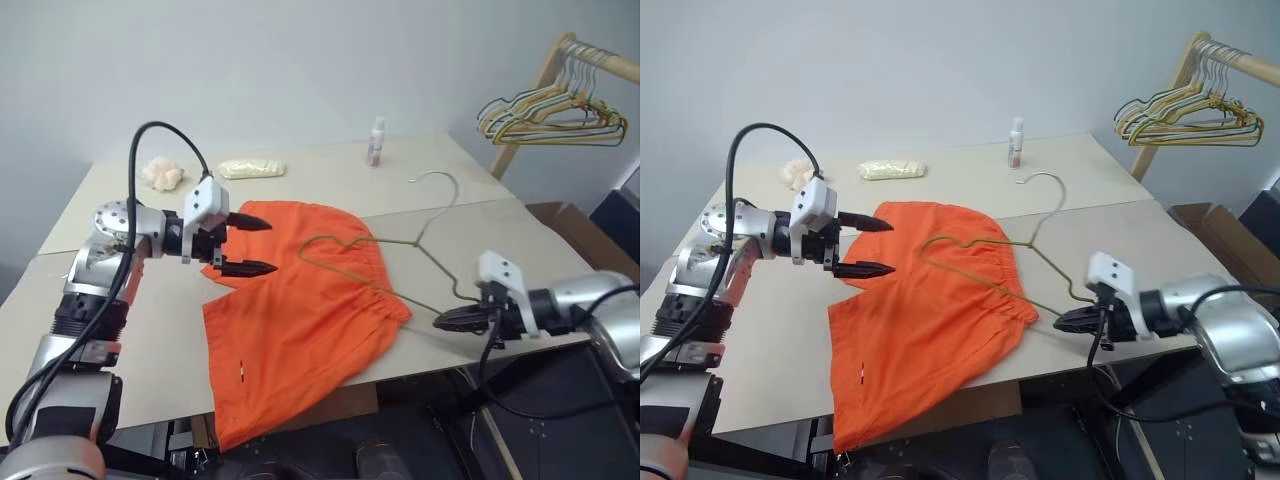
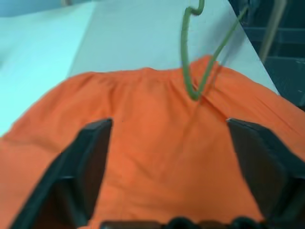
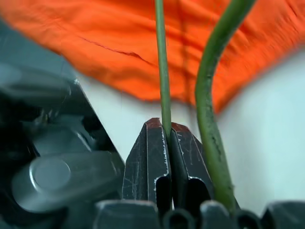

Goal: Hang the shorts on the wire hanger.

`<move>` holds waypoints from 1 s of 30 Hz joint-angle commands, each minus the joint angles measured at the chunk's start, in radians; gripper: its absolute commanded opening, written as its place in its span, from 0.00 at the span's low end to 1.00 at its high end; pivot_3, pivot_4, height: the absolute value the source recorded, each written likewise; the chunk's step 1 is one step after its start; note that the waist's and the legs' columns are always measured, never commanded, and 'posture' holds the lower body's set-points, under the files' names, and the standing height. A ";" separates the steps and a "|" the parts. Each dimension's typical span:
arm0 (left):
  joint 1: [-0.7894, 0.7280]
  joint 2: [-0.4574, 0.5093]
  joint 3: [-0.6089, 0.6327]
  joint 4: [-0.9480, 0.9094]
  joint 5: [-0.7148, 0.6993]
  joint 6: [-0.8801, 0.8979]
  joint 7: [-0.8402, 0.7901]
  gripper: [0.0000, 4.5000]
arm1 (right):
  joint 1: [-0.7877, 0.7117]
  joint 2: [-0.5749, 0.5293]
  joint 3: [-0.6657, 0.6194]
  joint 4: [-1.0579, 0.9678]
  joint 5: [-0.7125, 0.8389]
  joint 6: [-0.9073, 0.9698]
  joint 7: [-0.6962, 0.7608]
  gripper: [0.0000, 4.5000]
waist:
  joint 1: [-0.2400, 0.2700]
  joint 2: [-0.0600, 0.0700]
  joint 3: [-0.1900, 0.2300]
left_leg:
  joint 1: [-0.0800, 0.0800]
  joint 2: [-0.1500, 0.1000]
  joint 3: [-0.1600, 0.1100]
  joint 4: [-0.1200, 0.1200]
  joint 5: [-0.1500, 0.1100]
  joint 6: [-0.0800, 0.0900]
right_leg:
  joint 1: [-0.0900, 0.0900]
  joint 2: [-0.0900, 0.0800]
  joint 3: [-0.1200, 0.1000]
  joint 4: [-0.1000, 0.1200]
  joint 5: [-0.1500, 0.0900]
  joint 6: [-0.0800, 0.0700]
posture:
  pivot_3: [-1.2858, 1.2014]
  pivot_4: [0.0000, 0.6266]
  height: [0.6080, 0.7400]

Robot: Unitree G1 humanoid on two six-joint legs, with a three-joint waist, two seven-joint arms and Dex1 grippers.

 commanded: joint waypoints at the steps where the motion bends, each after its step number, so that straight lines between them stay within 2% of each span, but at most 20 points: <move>1: 0.048 0.001 0.059 -0.131 -0.076 0.041 0.002 0.99 | 0.023 0.024 -0.105 0.015 0.020 0.191 -0.168 0.00 | -0.003 0.000 0.000 | 0.000 0.000 0.000 0.000 0.000 0.000 | 0.000 0.000 0.001 0.000 0.000 0.000 | 0.43 0.00 1.00; 5: 0.149 -0.027 0.090 -0.302 -0.140 0.117 0.073 0.99 | -0.005 0.079 -0.129 0.073 0.031 0.381 -0.307 0.00 | 0.001 0.003 -0.002 | 0.002 0.001 0.001 0.000 0.000 0.000 | 0.001 0.000 0.002 0.000 0.000 0.000 | 0.44 0.00 1.00; 8: 0.218 -0.028 0.109 -0.419 -0.198 0.173 0.099 0.99 | -0.063 0.116 -0.127 0.158 0.050 0.469 -0.343 0.00 | 0.000 0.003 -0.002 | 0.001 0.002 0.001 0.000 0.000 0.000 | 0.001 0.001 0.002 0.000 0.000 0.000 | 0.45 0.00 1.00; 13: 0.308 -0.025 0.129 -0.555 -0.261 0.246 0.159 0.99 | -0.131 0.137 -0.083 0.241 0.080 0.515 -0.330 0.00 | 0.006 0.003 -0.003 | 0.001 0.001 0.001 0.000 0.000 0.000 | 0.001 0.001 0.002 0.000 0.000 0.000 | 0.46 0.00 1.00; 18: 0.343 -0.008 0.150 -0.592 -0.282 0.266 0.186 0.99 | -0.118 0.072 -0.044 0.208 0.154 0.557 -0.218 0.00 | 0.025 0.003 -0.003 | 0.002 0.001 0.001 0.000 0.000 0.000 | 0.002 0.001 0.002 0.000 0.000 0.000 | 0.46 0.00 1.00; 22: 0.355 0.001 0.153 -0.598 -0.289 0.264 0.196 0.99 | -0.113 0.024 0.011 0.210 0.175 0.588 -0.187 0.00 | 0.045 0.003 -0.003 | 0.001 0.000 0.001 0.000 0.000 0.000 | 0.002 0.001 0.001 -0.001 0.000 0.000 | 0.47 0.00 1.00; 25: 0.364 0.001 0.151 -0.600 -0.290 0.259 0.199 0.99 | -0.141 0.032 -0.009 0.235 0.170 0.615 -0.232 0.00 | 0.054 0.003 -0.003 | 0.002 0.000 0.002 0.000 0.000 0.000 | 0.002 0.001 0.001 -0.001 0.000 0.000 | 0.47 0.00 1.00; 30: 0.382 0.001 0.150 -0.600 -0.286 0.247 0.199 0.99 | -0.126 -0.034 -0.054 0.244 0.236 0.649 -0.166 0.00 | 0.065 0.003 -0.003 | 0.001 0.000 0.002 0.000 0.000 0.000 | 0.002 0.001 0.001 -0.001 0.000 0.000 | 0.47 0.00 1.00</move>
